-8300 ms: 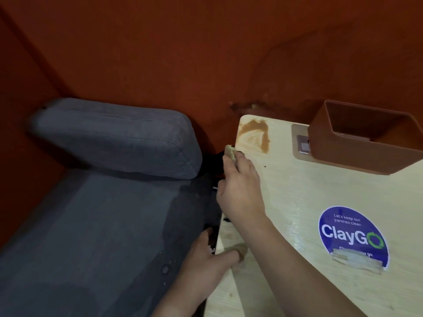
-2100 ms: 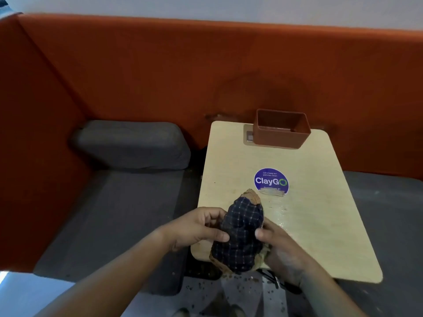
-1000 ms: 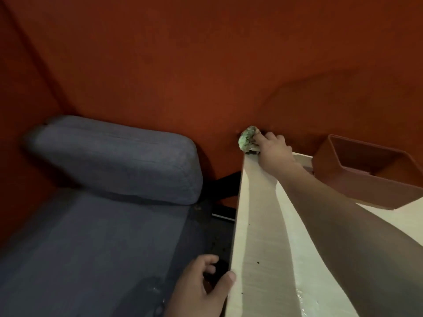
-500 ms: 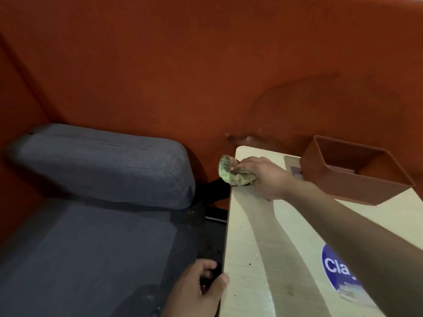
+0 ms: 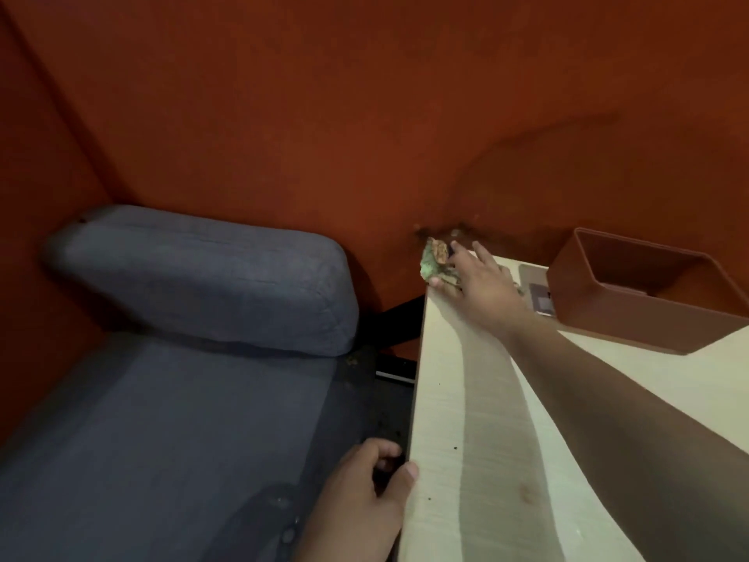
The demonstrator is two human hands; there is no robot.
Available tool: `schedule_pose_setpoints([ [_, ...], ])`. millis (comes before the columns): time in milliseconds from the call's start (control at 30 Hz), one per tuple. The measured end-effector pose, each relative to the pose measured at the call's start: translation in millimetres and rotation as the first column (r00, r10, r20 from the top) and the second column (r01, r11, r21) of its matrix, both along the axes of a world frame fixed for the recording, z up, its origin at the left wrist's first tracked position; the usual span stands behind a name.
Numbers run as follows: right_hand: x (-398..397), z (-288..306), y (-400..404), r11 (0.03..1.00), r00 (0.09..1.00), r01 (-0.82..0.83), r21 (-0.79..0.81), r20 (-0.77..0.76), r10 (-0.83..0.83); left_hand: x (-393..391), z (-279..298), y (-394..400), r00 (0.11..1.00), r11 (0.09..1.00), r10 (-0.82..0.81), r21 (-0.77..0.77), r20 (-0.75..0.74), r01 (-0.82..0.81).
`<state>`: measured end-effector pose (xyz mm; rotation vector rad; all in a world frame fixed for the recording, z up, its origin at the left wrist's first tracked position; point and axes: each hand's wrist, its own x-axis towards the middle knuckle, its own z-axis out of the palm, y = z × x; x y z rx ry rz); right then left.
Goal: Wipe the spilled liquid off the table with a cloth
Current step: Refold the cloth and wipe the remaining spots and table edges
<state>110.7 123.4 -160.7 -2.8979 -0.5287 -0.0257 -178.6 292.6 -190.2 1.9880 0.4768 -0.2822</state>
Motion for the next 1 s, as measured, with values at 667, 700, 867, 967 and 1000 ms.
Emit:
schedule_pose_setpoints([
  [667, -60, 16, -7, 0.980, 0.992, -0.114, 0.161, -0.037, 0.122, -3, -5, 0, 0.998, 0.984, 0.034, -0.170, -0.060, -0.043],
  [700, -72, 14, -6, 0.980, 0.991, -0.130, 0.149, -0.016, 0.134, -2, -5, -1, 0.997, 0.978, 0.049, -0.200, -0.057, -0.059],
  [867, -201, 3, -13, 0.872, 0.898, -0.437, 0.219, 0.048, 0.438, -1, 7, 2, 0.985, 0.930, 0.174, -0.324, -0.021, -0.171],
  [967, -250, 7, -25, 0.807, 0.870, -0.433, 0.401, -0.047, 0.490, -2, 16, 8, 0.980, 0.928, 0.198, -0.327, 0.023, -0.180],
  [1000, -247, 14, -27, 0.790, 0.892, -0.342, 0.508, -0.090, 0.444, -2, 17, 10, 0.978, 0.929, 0.207, -0.319, 0.029, -0.187],
])
